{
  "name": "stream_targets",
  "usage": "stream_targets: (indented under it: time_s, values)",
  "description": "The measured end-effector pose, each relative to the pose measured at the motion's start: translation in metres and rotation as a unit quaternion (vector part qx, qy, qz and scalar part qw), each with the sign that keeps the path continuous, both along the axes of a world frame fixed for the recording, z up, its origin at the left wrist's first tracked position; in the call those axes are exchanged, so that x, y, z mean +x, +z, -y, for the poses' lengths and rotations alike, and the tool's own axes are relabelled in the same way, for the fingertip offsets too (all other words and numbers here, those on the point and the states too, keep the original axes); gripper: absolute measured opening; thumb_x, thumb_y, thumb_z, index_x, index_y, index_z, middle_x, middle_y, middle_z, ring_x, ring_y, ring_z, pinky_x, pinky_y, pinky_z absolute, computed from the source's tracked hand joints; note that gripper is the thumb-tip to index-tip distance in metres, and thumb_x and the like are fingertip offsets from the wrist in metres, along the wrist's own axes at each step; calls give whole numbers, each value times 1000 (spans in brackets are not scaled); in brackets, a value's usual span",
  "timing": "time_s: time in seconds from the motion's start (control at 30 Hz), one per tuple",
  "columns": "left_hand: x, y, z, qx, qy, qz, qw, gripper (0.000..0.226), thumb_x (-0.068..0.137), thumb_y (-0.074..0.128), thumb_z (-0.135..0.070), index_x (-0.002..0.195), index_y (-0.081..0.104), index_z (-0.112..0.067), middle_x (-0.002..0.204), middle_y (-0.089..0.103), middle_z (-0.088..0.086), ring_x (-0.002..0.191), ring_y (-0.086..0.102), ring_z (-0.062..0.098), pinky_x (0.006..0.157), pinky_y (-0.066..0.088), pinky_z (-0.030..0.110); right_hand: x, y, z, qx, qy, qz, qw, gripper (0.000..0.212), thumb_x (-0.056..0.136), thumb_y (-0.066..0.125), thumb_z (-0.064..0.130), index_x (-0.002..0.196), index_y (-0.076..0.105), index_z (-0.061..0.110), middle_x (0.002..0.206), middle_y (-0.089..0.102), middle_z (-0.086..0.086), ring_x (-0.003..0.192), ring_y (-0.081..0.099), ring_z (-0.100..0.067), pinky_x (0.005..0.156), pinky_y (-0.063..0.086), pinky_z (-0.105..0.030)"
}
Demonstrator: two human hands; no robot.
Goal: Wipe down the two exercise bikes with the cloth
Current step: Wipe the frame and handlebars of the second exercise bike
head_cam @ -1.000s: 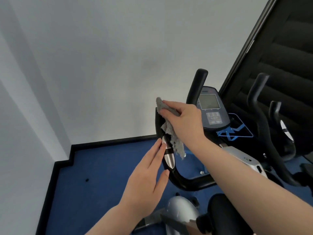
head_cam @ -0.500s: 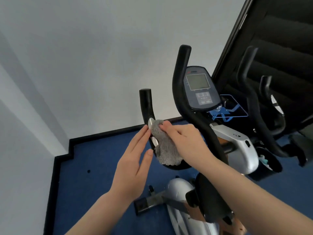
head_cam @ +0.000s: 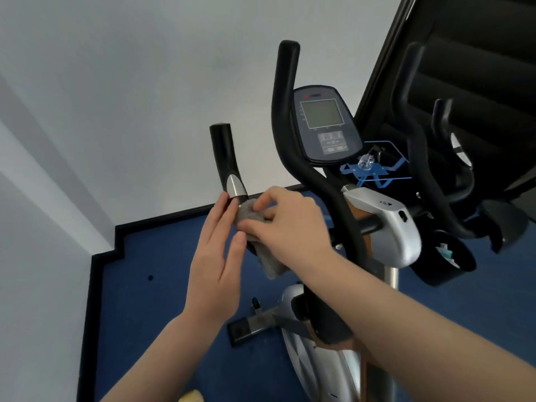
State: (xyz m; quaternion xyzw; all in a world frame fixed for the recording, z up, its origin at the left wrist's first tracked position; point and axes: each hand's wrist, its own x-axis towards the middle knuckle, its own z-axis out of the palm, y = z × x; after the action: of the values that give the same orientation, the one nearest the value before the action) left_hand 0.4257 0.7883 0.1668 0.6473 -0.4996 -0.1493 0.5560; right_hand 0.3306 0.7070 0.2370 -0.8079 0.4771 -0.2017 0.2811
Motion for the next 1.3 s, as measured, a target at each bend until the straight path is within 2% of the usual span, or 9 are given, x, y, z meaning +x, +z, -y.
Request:
stream_targets:
  time_s: [0.13, 0.37, 0.63, 0.73, 0.87, 0.97, 1.1, 1.2, 1.3]
  values:
    - [-12, -5, 1, 0, 8, 49, 999, 52, 95, 30, -35, 143, 38, -15, 155, 27, -8, 144, 18, 4, 117, 17, 25, -11, -14, -7, -66, 81, -83, 991, 33, 82, 64, 42, 107, 49, 28, 92, 69, 1, 87, 62, -21, 81, 49, -40]
    - [-40, -10, 10, 33, -2, 194, 981, 54, 99, 16, -43, 140, 42, -21, 152, 34, -6, 147, 5, 11, 116, 17, 52, -74, 4, 36, 2, 189, -164, 968, 36, 78, 74, 32, 113, 67, 37, 108, 72, 9, 105, 63, -11, 96, 47, -34]
    - [-39, -7, -18, 73, 26, 141, 987, 54, 96, 24, -46, 146, 31, -26, 156, 20, -19, 144, 9, -1, 118, 17, 28, -77, -2, 34, -46, 165, -138, 975, 36, 74, 78, 32, 109, 69, 36, 110, 71, 11, 104, 63, -9, 93, 46, -27]
    - [-44, -8, -31, 91, 32, 102, 990, 55, 94, 25, -49, 147, 22, -36, 154, 11, -31, 141, 12, -9, 110, 21, 20, -67, 0, 20, -68, 147, -131, 978, 34, 75, 75, 38, 108, 69, 37, 107, 72, 12, 102, 63, -10, 89, 46, -25]
    - [-46, -7, -39, 105, 19, 70, 992, 57, 91, 24, -53, 147, 18, -40, 152, 8, -36, 136, 11, -18, 98, 14, -5, -41, -12, -13, -162, 133, -168, 963, 20, 89, 57, 35, 106, 68, 30, 97, 71, 4, 92, 64, -20, 73, 47, -31]
    - [-40, -5, -44, 102, -5, 42, 994, 58, 90, 26, -54, 146, 23, -39, 151, 19, -33, 137, 16, -15, 104, 16, 0, -38, -19, -26, -156, 90, -127, 976, 17, 90, 57, 33, 103, 68, 30, 87, 72, 4, 81, 65, -18, 70, 50, -33]
    - [-19, -1, -55, 84, -48, 21, 995, 53, 91, 31, -50, 141, 38, -35, 142, 43, -25, 131, 35, -9, 109, 32, 24, -43, -16, -48, -117, 81, -60, 988, 19, 86, 62, 35, 103, 71, 33, 88, 74, 5, 81, 66, -18, 73, 52, -37]
    - [-3, 5, -66, 84, -89, 29, 992, 50, 89, 30, -51, 136, 43, -38, 136, 49, -24, 127, 41, -8, 104, 36, 23, -40, -21, -86, -120, 84, -62, 987, 16, 88, 59, 41, 96, 71, 35, 79, 73, 6, 70, 65, -17, 63, 52, -37]
    - [6, 6, -82, 104, -150, 38, 982, 48, 89, 30, -52, 133, 46, -39, 134, 48, -28, 126, 40, -11, 102, 33, 18, -54, -38, -127, -70, -46, -27, 996, 18, 80, 66, 37, 96, 73, 37, 84, 75, 12, 75, 67, -11, 65, 54, -31]
